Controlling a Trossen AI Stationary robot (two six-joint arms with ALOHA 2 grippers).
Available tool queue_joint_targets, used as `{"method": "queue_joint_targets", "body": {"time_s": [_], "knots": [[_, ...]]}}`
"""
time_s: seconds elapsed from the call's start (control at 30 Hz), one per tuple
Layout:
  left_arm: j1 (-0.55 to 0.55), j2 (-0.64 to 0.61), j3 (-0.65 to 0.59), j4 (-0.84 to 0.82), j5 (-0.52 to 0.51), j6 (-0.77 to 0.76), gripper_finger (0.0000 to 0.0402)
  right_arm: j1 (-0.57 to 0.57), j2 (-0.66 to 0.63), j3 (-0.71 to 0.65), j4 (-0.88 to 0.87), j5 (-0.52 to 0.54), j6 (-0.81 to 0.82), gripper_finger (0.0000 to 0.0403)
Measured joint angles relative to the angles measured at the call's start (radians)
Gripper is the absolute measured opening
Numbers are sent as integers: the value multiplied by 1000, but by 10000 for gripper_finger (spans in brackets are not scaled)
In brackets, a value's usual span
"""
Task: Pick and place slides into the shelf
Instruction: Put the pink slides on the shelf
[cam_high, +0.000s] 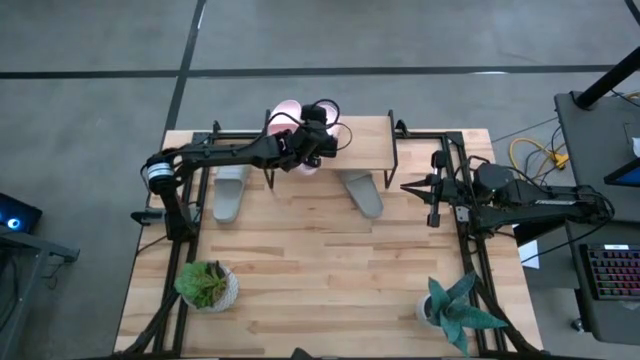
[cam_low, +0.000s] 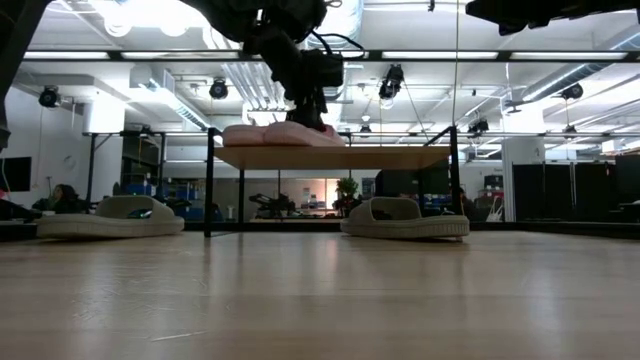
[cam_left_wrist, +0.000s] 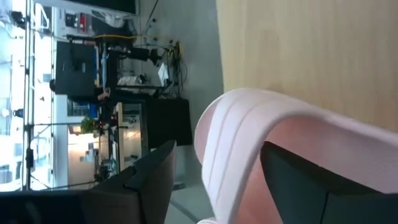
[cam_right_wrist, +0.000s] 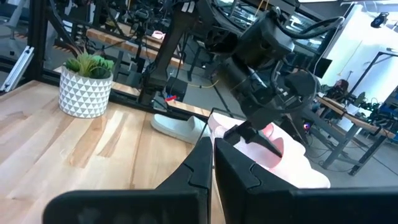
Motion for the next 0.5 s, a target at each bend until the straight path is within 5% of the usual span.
{"method": "queue_joint_targets", "body": {"time_s": [0.5], "knots": [[44,4,-1,-8,31,-96,120,0,0,0,1,0,0,8]]}}
